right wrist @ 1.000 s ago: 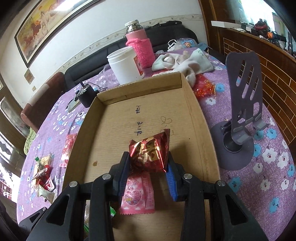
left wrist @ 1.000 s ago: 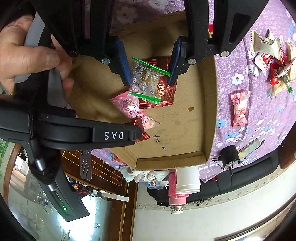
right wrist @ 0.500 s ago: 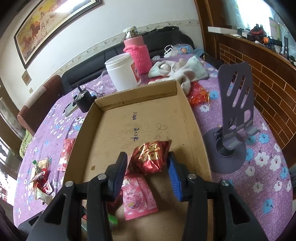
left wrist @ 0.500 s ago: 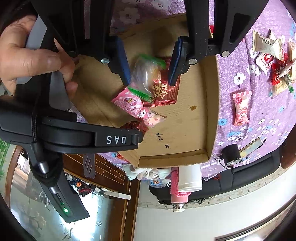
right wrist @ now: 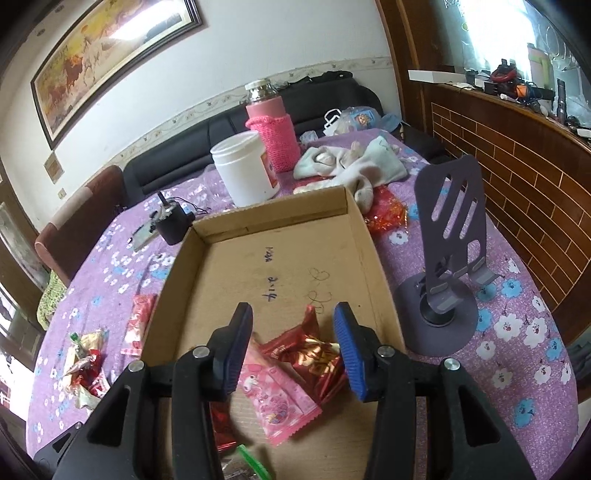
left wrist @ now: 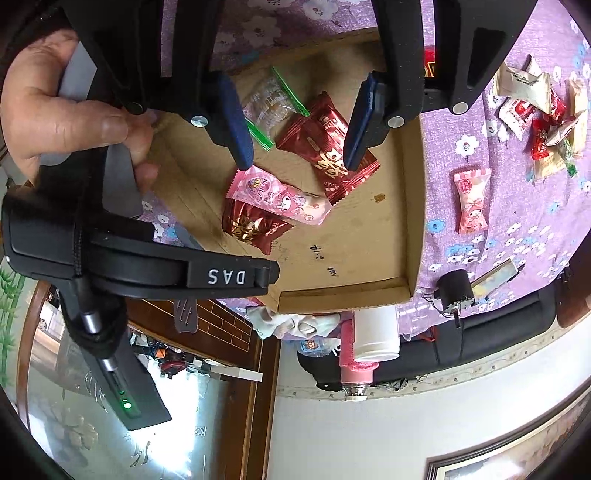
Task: Organize snacks
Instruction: 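Move both open tools back toward the remaining snacks on the tablecloth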
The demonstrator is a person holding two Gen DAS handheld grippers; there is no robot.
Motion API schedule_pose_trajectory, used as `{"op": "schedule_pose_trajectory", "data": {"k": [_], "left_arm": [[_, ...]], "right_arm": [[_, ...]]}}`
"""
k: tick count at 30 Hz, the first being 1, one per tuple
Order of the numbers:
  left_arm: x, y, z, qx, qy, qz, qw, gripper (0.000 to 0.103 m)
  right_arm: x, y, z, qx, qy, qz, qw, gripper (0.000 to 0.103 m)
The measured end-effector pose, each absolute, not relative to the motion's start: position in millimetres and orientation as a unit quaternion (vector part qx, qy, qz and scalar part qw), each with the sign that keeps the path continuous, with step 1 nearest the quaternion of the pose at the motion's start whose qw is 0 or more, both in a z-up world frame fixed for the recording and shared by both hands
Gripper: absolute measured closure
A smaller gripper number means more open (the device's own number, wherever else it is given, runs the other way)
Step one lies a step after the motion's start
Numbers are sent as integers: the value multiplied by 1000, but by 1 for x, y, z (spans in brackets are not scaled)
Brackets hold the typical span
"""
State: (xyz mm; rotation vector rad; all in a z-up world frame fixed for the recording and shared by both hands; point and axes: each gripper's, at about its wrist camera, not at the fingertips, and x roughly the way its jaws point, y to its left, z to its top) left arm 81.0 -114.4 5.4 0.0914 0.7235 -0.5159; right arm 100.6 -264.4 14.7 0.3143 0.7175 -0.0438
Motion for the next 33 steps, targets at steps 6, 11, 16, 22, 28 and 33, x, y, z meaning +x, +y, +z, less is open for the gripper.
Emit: {"op": "schedule_pose_trajectory", "data": {"k": [6, 11, 16, 22, 28, 33], "left_arm": [[82, -106, 9, 32, 347, -244, 905, 50], [83, -97, 14, 22, 342, -236, 909, 50], [87, -87, 16, 14, 348, -222, 910, 50], [87, -75, 22, 3, 365, -210, 907, 50], [81, -50, 35, 5, 367, -186, 911, 50], [84, 4, 44, -7, 367, -137, 920, 50]], "right_arm": [[94, -262, 25, 145, 325, -31, 934, 58], [94, -255, 27, 137, 321, -19, 937, 58], [94, -246, 26, 129, 323, -7, 937, 58], [91, -245, 28, 130, 320, -2, 938, 58], [90, -243, 28, 133, 321, 4, 938, 58], [89, -240, 29, 129, 319, 7, 939, 57]]}}
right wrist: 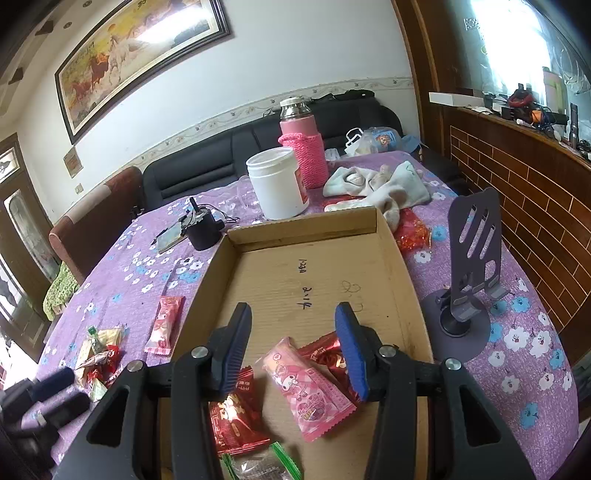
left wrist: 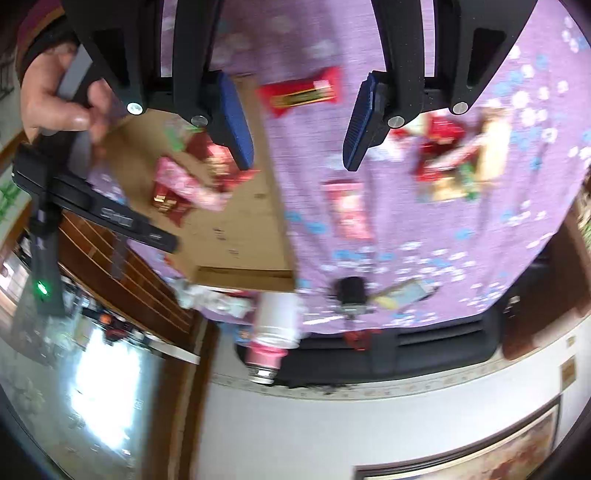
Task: Organize snacks
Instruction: 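Move both open tools back toward the remaining snacks on the tablecloth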
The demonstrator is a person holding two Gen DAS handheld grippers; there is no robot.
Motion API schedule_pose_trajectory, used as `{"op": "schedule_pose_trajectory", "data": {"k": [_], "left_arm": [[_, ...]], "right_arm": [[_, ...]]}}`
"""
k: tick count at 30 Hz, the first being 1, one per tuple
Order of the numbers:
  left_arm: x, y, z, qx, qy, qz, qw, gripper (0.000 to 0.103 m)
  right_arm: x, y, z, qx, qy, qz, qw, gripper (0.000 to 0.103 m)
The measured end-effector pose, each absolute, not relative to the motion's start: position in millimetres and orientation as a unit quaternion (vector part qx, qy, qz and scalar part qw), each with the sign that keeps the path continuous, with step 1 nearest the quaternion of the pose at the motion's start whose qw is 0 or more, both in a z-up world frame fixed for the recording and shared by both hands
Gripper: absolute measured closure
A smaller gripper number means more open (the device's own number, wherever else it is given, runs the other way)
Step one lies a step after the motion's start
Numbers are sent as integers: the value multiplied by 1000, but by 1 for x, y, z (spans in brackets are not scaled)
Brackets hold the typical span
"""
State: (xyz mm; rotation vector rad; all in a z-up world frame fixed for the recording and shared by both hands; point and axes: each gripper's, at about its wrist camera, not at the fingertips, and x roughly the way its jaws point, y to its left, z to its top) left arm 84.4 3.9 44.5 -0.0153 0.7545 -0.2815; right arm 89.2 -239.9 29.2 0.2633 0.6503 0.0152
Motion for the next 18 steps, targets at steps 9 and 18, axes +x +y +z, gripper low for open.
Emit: {"op": "schedule_pose_trajectory", "data": {"k": [9, 18], "left_arm": [[114, 130, 37, -60, 397, -11, 916, 38], [152, 162, -20, -72, 455, 28, 887, 38]], "right_arm": [[90, -235, 27, 124, 325, 13, 938, 54], [91, -232, 25, 121, 326, 15, 937, 52]]}}
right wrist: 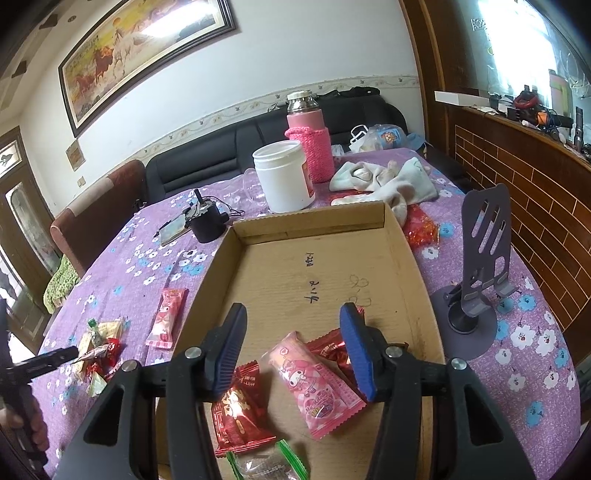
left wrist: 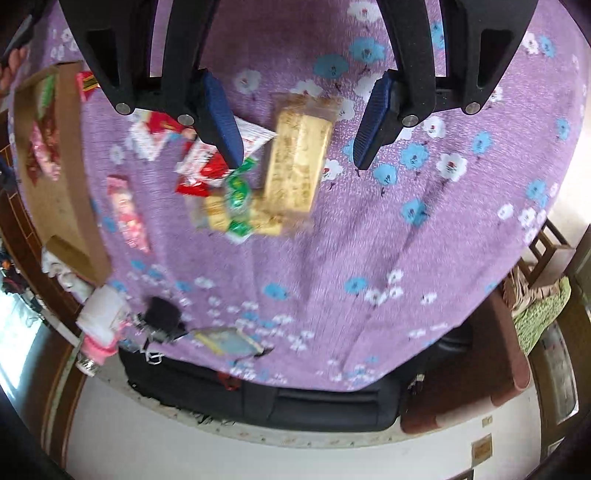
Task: Organize snacks
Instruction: 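Move both open tools back toward the remaining snacks on the tablecloth, then grasp the yellow biscuit pack with the left tool while the right tool grasps the red snack bar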
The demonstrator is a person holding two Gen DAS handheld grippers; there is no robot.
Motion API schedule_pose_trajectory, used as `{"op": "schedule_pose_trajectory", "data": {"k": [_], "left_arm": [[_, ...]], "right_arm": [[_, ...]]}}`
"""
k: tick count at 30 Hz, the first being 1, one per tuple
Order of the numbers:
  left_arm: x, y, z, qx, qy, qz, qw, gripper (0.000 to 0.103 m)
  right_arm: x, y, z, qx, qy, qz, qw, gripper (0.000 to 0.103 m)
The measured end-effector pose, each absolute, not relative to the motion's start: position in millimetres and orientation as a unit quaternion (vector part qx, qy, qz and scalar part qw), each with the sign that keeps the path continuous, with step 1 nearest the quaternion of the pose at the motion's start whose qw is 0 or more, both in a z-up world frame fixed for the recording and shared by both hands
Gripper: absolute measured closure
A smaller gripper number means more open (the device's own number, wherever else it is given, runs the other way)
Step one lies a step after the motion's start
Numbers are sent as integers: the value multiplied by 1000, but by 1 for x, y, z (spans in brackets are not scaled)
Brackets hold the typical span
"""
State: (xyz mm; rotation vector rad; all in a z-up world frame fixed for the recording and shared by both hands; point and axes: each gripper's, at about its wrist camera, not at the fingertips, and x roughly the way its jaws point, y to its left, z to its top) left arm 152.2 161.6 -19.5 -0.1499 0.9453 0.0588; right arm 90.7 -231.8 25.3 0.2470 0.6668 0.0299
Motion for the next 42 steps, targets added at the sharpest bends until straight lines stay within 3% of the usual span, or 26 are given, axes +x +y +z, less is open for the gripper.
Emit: {"op": "schedule_pose_trajectory", "data": {"k": [6, 7, 10, 13, 18, 24, 40, 41, 42], "left_arm": [[164, 164, -35, -53, 463, 42, 884, 40], [167, 164, -37, -47, 465, 45, 883, 47], [169, 161, -40, -19, 460, 54, 886, 50], [168, 165, -39, -27, 456, 58, 888, 66], [162, 181, -37, -45, 450, 80, 888, 67], [159, 186, -33, -64, 438, 81, 893, 67], [152, 181, -17, -53, 404, 76, 910, 67], [151, 180, -17, -54, 403, 73, 911, 67], [151, 180, -16, -55, 403, 71, 911, 67]], "right_arm": [[89, -225, 26, 115, 327, 23, 938, 52], [89, -223, 26, 114, 326, 26, 938, 52], [87, -214, 27, 106, 322, 37, 940, 51], [84, -205, 29, 99, 316, 55, 942, 51], [76, -177, 34, 73, 314, 134, 937, 47], [70, -116, 15, 28, 379, 312, 871, 47], [78, -31, -25, -341, 497, 349, 718, 47], [78, -27, -31, -358, 502, 344, 708, 49], [80, -26, -29, -350, 503, 350, 709, 78]]}}
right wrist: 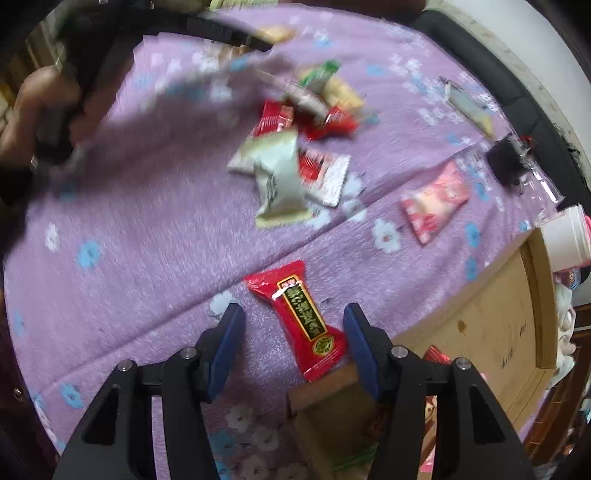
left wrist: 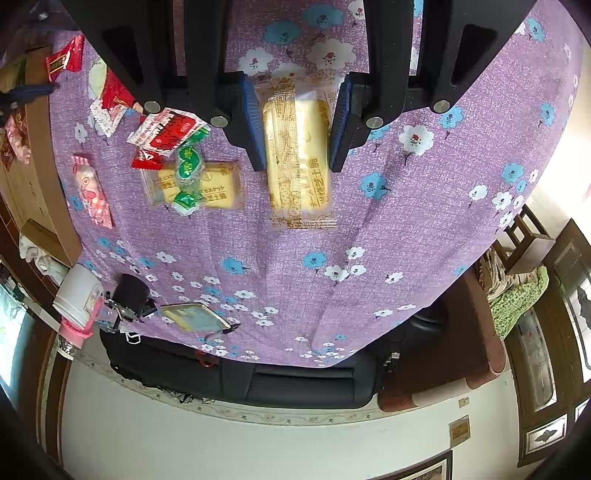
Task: Organize snacks
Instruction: 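Grasp the yellow biscuit pack with the left tool while the right tool grasps the red snack bar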
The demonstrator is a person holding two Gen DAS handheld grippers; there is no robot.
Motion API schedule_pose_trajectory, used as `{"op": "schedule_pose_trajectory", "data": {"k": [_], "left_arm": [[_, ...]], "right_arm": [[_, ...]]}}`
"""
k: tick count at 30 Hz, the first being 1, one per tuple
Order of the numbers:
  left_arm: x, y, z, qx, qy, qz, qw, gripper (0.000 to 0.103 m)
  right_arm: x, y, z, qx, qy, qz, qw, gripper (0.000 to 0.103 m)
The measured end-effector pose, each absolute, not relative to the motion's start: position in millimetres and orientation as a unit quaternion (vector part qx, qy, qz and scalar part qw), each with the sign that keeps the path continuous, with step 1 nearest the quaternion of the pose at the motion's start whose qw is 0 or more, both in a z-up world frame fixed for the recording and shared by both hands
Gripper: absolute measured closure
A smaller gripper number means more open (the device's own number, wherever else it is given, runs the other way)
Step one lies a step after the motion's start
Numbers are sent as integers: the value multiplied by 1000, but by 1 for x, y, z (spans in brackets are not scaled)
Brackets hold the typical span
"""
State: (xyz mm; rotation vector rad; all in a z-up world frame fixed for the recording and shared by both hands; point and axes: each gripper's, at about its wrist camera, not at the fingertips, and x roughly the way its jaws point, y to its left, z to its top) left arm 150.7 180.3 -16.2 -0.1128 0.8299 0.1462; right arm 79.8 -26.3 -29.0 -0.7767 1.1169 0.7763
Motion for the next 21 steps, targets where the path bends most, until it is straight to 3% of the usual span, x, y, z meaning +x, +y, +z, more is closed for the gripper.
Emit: {"op": "schedule_pose_trajectory", "data": {"k": [2, 5, 13, 21], "left_arm": [[150, 181, -15, -57, 401, 70, 912, 67], [149, 182, -14, -64, 401, 67, 911, 67], [145, 181, -11, -64, 396, 56, 914, 67], [147, 181, -12, -66, 401, 55, 912, 67]], "right_arm": [[84, -25, -29, -344, 515, 344, 706, 86], [86, -21, -27, -326, 510, 322, 728, 86], [107, -32, -28, -103, 503, 230, 827, 86], [86, -32, -33, -110, 453, 214, 859, 81]]}}
